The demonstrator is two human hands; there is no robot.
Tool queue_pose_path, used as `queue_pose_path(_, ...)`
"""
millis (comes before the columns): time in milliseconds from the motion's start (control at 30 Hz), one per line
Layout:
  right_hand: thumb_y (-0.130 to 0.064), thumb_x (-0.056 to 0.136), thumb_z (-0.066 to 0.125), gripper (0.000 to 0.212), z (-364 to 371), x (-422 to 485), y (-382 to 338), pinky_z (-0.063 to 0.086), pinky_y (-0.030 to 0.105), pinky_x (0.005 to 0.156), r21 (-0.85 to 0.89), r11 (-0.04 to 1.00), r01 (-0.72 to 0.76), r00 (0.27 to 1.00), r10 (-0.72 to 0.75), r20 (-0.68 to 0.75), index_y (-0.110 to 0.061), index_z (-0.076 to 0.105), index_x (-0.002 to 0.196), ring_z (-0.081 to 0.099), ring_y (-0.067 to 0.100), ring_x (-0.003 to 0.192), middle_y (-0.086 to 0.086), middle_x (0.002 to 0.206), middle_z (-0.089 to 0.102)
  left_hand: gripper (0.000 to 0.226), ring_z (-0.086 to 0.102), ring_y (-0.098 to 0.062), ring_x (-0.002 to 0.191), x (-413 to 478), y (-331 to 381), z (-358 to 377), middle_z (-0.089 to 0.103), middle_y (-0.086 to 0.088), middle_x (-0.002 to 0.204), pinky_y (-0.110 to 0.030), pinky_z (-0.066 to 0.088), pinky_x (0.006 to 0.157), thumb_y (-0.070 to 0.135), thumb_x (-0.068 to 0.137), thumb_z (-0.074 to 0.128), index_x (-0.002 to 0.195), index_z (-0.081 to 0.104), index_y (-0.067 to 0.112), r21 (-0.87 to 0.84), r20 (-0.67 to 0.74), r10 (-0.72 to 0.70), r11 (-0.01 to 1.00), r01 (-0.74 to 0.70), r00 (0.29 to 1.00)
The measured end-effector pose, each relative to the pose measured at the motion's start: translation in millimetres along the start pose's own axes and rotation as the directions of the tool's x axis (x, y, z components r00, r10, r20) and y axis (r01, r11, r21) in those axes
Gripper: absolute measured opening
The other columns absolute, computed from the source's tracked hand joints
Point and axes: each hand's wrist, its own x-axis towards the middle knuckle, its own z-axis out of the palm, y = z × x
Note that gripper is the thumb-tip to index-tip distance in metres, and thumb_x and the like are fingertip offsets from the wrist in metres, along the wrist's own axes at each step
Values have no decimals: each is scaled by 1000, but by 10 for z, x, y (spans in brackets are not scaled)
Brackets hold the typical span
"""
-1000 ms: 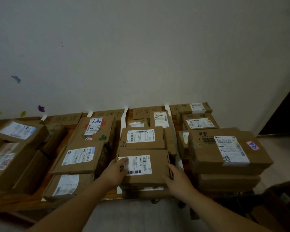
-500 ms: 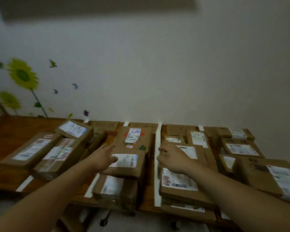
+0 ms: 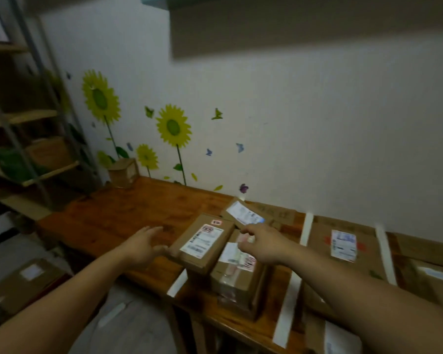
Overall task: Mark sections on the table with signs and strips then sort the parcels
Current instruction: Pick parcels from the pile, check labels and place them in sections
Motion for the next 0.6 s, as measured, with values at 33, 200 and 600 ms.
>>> queue_pose_path(33, -42, 93, 53, 51, 49, 162, -104, 47, 33, 95, 0, 1000, 12, 1000, -12, 2, -23, 45, 140, 55, 23, 115, 6, 140, 48, 68, 10, -24, 147, 97, -127, -75, 9, -4, 159, -40, 21, 115, 39, 92, 56, 150, 21, 27, -14, -7, -12, 1000, 12, 1000)
queue_pose_path(200, -43, 92, 55, 55, 305, 1052, -472, 39, 30, 101, 19, 997, 72, 997, -72, -30, -22, 43, 142, 47, 21, 125, 4, 145, 42, 69, 6, -25, 147, 674, -682, -427, 6, -5, 160, -41, 20, 115, 39, 93, 54, 150, 18, 28, -62, 44, -48, 997, 50, 998)
queue_pose_path(600, -51, 94, 50, 66, 577, 3343, -1437, 21, 34, 116, -48, 986, 160, 983, -155, 97, -26, 26, 150, 21, 22, 144, 3, 158, 21, 75, 4, -28, 147, 2145, -1599, -1495, 3, -4, 160, -45, 15, 118, 41, 91, 56, 151, 13, 30, -22, -167, -180, 984, 179, 969)
